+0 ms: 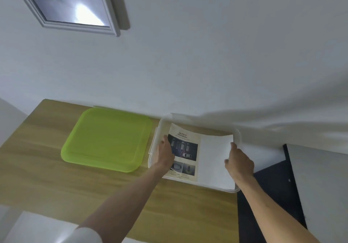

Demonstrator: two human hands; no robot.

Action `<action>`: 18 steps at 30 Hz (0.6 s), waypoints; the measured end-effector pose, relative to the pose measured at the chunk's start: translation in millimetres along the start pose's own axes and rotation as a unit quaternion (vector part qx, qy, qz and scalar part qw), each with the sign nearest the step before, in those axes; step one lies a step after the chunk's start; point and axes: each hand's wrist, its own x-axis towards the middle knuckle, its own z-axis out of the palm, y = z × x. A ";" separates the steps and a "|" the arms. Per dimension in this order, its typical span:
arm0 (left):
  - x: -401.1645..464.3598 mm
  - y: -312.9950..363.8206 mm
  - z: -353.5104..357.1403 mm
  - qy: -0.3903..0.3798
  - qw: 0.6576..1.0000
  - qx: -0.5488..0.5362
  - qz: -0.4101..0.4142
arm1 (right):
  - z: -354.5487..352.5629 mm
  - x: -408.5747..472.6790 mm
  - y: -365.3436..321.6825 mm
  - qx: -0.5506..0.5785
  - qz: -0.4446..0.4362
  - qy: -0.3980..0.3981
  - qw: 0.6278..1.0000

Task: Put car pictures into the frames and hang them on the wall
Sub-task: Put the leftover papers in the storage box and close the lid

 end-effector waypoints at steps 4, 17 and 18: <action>-0.4 4.4 4.2 0.011 0.990 0.142 -0.002 | 2.1 3.5 -6.3 -0.137 -0.037 -0.054 0.988; -7.6 8.0 -49.0 0.075 0.969 0.188 0.141 | -24.3 4.1 -27.9 -0.122 -0.068 -0.055 0.989; -4.7 2.0 -59.6 0.086 0.969 0.186 0.140 | -26.9 3.9 -35.1 -0.094 -0.080 -0.041 0.992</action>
